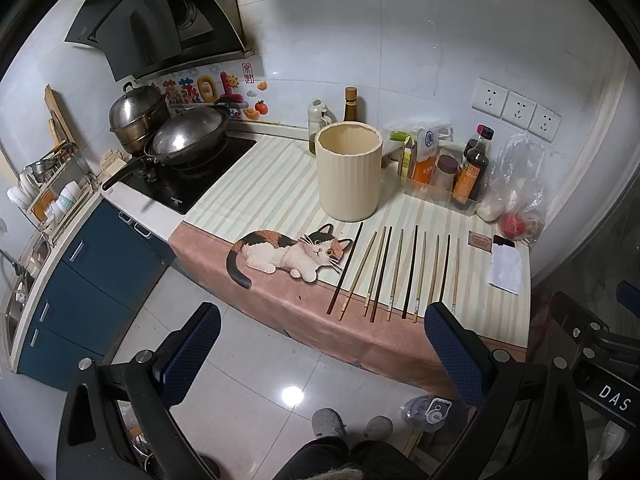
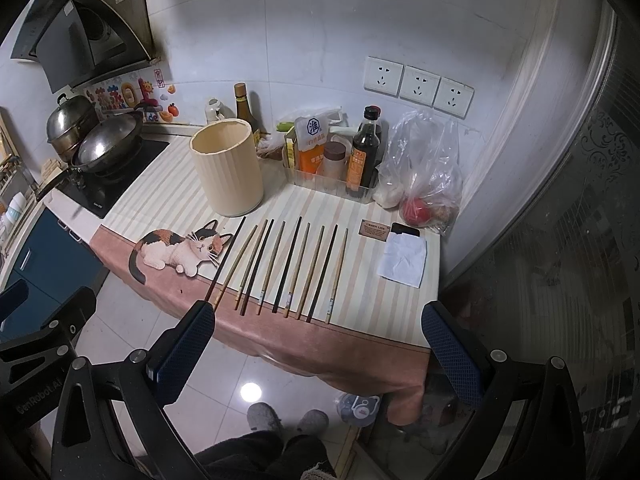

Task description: Organize utensils

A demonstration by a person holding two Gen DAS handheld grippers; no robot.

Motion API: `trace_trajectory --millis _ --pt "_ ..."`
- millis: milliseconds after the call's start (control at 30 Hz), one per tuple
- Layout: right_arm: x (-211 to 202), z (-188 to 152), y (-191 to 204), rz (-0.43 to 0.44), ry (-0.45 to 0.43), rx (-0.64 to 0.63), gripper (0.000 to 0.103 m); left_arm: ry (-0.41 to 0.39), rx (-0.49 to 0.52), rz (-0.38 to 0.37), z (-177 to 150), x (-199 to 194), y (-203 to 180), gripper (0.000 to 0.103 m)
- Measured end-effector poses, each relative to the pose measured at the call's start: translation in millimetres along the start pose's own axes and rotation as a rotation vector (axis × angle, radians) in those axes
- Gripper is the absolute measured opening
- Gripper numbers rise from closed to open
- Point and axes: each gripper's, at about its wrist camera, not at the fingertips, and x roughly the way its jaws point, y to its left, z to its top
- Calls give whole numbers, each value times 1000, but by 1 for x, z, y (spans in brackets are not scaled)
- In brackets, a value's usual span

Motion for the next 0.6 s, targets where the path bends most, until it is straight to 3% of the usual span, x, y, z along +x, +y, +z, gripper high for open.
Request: trace_trajectory --millis 600 --pt "-5 4 -2 2 -12 5 103 -5 3 3 4 -3 -3 103"
